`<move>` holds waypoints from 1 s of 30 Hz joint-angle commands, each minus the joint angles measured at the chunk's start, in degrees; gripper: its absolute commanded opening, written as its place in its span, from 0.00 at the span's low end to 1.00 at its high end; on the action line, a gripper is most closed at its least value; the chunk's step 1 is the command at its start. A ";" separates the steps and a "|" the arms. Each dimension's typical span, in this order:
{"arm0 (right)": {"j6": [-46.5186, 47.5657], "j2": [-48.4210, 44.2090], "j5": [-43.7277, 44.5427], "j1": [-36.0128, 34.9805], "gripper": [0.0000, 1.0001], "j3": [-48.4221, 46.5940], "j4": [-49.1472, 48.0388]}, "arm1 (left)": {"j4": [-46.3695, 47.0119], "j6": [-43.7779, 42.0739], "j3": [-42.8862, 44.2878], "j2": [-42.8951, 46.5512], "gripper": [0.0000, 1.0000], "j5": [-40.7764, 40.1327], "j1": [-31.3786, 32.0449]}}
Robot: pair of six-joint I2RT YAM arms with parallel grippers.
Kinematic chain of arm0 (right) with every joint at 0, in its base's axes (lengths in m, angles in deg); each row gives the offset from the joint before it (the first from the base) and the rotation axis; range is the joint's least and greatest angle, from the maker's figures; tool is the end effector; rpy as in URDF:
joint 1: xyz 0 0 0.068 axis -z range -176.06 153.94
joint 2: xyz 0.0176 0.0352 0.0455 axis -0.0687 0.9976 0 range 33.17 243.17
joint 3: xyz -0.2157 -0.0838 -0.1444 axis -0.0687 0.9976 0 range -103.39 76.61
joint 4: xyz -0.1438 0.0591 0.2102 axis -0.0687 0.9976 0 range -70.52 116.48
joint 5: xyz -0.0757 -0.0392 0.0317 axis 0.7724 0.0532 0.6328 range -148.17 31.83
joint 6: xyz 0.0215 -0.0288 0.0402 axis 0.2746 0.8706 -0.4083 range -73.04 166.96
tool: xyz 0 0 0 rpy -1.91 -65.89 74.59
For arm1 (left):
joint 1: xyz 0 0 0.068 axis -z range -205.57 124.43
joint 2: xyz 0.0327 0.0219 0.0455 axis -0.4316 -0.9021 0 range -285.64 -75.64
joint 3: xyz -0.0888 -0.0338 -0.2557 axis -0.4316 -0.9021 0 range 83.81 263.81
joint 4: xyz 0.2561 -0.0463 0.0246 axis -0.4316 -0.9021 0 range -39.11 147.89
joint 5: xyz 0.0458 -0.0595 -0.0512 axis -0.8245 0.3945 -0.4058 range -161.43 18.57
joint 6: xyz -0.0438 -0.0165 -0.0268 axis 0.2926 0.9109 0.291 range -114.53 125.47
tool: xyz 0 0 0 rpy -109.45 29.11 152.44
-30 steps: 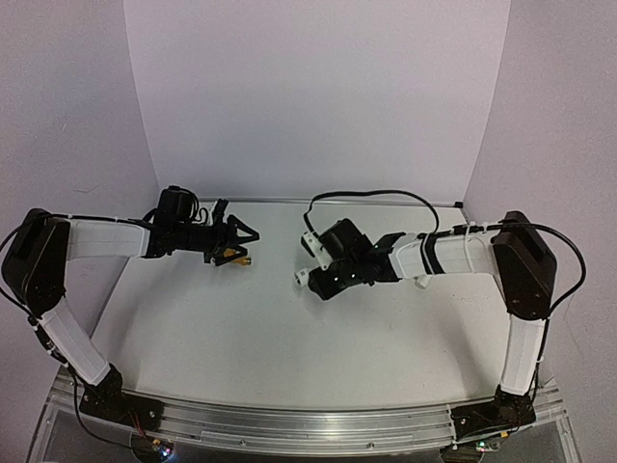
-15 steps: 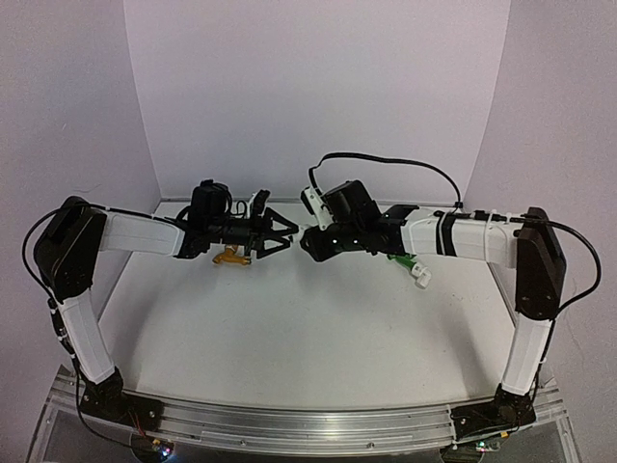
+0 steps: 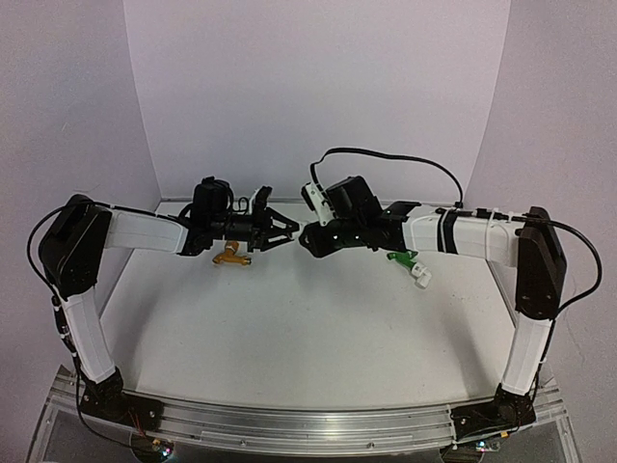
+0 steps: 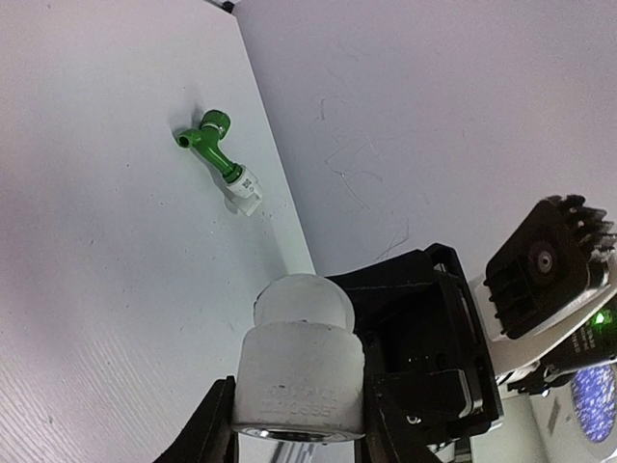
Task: Install the water faucets
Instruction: Pass from the right arm to the left, then pass from the left arm to the right
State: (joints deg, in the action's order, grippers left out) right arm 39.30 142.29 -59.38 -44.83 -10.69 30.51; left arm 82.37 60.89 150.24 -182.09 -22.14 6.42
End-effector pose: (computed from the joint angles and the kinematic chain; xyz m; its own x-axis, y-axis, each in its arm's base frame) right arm 0.2948 0.3377 0.2681 -0.4561 -0.3181 -0.8311 -0.7090 0.6943 0.1234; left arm 0.3374 -0.2427 0.2290 -0.9234 -0.0563 -0.3796 0.3606 0.2111 -0.9085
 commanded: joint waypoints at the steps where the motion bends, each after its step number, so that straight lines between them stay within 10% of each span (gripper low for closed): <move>1: -0.20 -2.38 -1.18 -0.02 0.28 -2.94 -1.32 | 2.94 -0.59 2.80 -0.40 0.21 1.16 0.08; 5: 0.26 -2.22 -4.12 1.04 0.74 -4.08 1.86 | 2.92 -4.68 1.52 0.81 0.01 2.26 -0.74; 10: -2.02 -3.79 -24.73 7.14 0.96 -3.80 6.64 | 2.94 -16.49 -0.68 4.52 0.00 6.83 -3.33; 20: -5.30 -4.73 -50.82 12.47 0.97 -10.26 9.08 | 3.81 -26.87 -0.49 7.18 0.00 16.22 -3.33; 30: -9.57 -1.20 -56.90 10.73 0.69 -11.68 -0.36 | 9.56 -23.80 0.11 8.88 0.00 17.11 -2.03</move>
State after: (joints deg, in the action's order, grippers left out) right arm 31.42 141.15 -112.28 -32.79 -21.43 36.69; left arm 85.65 36.40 148.93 -176.57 -6.80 4.01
